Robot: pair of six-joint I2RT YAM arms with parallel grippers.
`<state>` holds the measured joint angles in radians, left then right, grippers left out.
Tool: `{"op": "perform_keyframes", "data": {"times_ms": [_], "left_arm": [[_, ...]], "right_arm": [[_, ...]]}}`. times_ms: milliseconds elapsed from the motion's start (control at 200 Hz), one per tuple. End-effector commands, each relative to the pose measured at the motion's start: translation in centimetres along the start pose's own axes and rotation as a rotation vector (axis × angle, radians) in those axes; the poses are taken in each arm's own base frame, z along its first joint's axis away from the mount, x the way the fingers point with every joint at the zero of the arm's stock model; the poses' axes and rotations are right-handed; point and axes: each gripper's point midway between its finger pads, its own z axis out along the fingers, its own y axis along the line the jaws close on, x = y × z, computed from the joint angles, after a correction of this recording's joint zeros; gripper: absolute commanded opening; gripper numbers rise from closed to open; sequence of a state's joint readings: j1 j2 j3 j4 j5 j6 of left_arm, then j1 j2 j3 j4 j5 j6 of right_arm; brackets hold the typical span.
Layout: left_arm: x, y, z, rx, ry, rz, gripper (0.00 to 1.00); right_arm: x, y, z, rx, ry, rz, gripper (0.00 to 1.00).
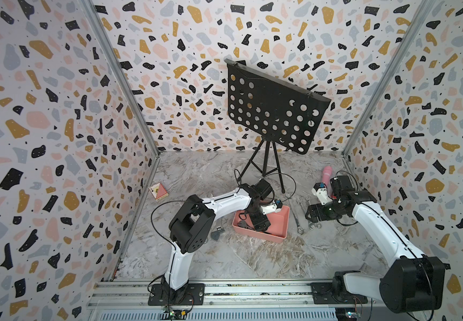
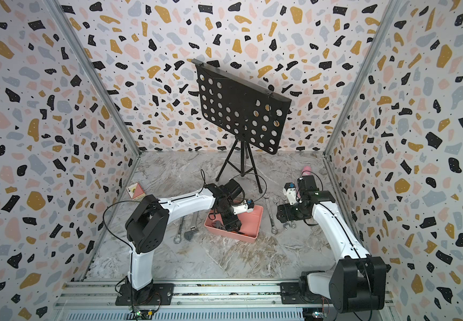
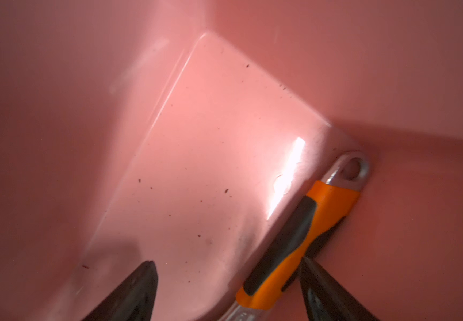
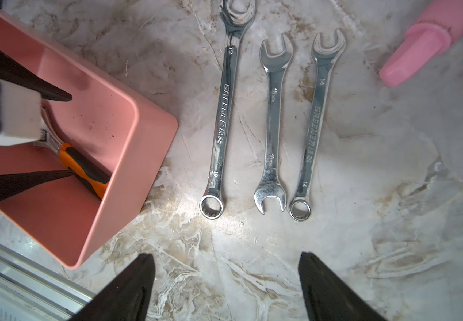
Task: Take out the wrench from the storage box
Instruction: Pick up the wrench from the storage box.
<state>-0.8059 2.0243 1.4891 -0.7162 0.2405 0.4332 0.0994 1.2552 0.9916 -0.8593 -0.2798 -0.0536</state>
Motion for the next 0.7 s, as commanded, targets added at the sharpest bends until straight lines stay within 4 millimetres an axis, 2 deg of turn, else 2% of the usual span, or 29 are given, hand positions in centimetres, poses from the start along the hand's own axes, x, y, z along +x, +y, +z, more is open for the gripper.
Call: {"op": "perform_keyframes", "data": {"times_ms": [0, 145, 345, 576, 691], "left_arm": [[2.1, -0.4, 1.4, 0.037, 0.099, 0.067, 0.83], [2.8, 0.1, 2.2, 0.027, 0.149, 0.096, 0.82], [4.2, 2.4, 3.8, -0.082, 0.235, 0.108, 0.77], [2.7, 5.3, 2.9, -0.25, 0.206, 0.113, 0.67], [2.2, 5.5, 2.2, -0.278, 0.178, 0.111, 0.65]], "right_arm": [[0.0, 0.1, -0.4, 0.004, -0.012, -0.014, 0.88], [0.1, 0.0, -0.2, 0.005, -0.006, -0.012, 0.91], [0.2, -0.2, 0.1, 0.015, 0.0, -0.014, 0.94], [0.1, -0.3, 0.2, 0.019, 0.002, -0.014, 0.97], [0.1, -0.3, 0.2, 0.018, 0.004, -0.014, 0.98]]}}
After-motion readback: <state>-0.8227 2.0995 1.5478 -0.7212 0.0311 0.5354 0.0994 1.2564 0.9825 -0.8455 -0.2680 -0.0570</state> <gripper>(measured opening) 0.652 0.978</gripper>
